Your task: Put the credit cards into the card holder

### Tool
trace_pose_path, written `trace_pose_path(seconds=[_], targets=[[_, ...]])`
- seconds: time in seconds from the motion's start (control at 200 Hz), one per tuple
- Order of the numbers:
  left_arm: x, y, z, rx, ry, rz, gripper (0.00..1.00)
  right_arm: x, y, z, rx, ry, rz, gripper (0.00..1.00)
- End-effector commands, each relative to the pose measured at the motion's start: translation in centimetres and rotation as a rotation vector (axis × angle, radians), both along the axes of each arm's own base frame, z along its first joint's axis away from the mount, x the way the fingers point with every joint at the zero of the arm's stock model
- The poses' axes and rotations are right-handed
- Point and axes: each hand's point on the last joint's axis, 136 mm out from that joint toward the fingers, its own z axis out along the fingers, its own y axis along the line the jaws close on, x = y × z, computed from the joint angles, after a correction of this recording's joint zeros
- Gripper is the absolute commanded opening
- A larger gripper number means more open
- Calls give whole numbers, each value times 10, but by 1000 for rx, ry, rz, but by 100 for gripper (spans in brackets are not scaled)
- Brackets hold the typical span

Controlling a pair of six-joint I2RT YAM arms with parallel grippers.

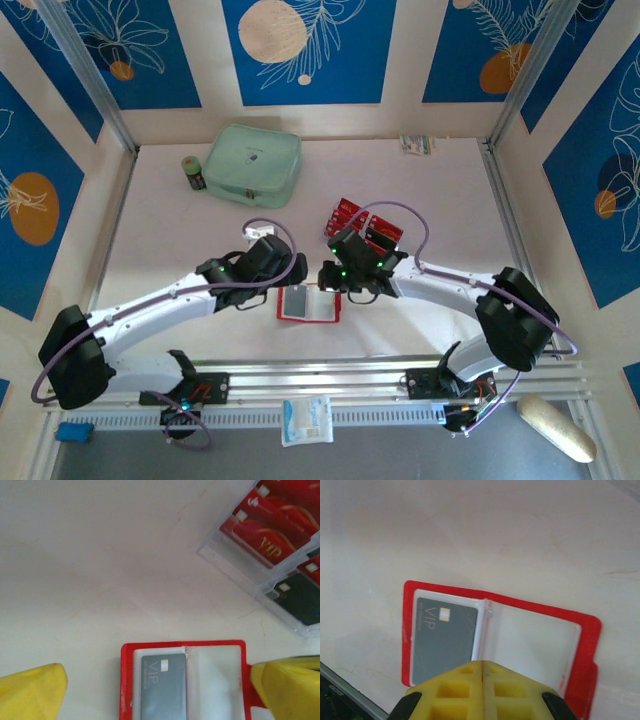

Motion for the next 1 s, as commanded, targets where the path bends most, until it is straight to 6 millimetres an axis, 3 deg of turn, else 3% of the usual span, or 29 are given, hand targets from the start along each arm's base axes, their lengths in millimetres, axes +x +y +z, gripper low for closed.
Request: trace_pose_path(seconds=[0.0, 0.295, 0.645, 0.995], targets=[[-5, -2, -12, 38, 37, -64, 100, -8, -11, -9, -31, 31, 28, 0], [-9, -17, -40, 59, 102, -105, 100, -3, -10, -31, -28, 69, 49, 0], [-23, -11, -83, 128, 178, -139, 100, -7, -14, -58, -62, 135, 75, 0], [-23, -21, -90, 115, 171, -176, 100, -14, -14, -74, -51, 180, 67, 0]])
